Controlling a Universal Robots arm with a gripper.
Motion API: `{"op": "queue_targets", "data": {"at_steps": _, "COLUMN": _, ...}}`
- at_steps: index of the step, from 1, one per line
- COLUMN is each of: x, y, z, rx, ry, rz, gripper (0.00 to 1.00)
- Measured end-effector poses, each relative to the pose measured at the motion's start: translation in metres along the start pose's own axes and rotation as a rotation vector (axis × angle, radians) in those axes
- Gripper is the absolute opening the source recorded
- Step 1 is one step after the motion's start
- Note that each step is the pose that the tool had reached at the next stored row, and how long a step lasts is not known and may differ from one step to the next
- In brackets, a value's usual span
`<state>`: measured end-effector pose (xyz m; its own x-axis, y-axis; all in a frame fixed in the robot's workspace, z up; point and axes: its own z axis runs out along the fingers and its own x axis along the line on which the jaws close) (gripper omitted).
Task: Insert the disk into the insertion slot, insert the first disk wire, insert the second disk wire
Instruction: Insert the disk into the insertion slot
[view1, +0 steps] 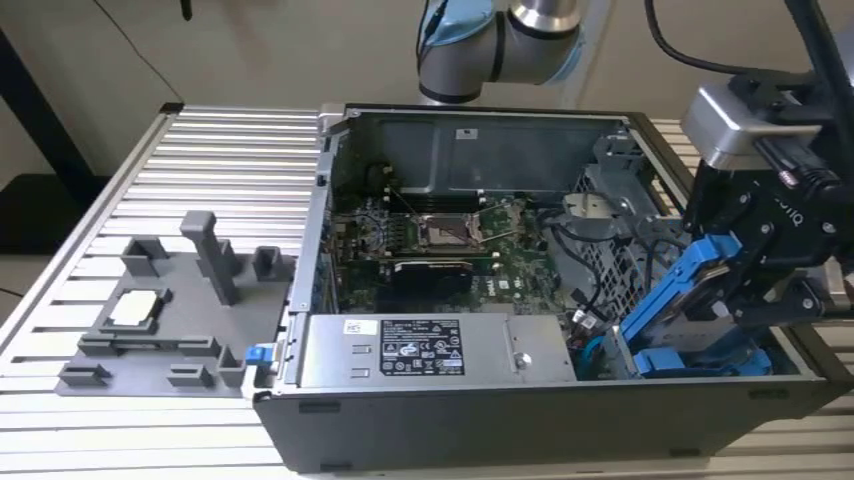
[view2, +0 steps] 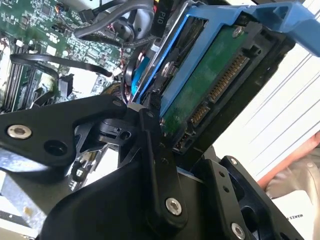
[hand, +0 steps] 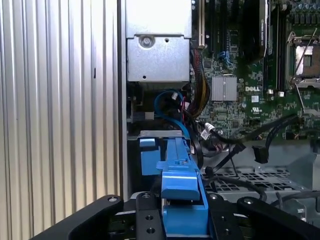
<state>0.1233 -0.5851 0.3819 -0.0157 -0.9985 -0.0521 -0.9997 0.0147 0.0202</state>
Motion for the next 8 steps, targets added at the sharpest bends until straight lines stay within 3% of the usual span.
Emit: {"op": "queue_targets", "data": {"at_steps": 8, "x": 0.0006, "y": 0.0001, "z": 0.0140, "rx": -0.0004, "ry": -0.0001, "rz": 0.000, "gripper": 0.33}}
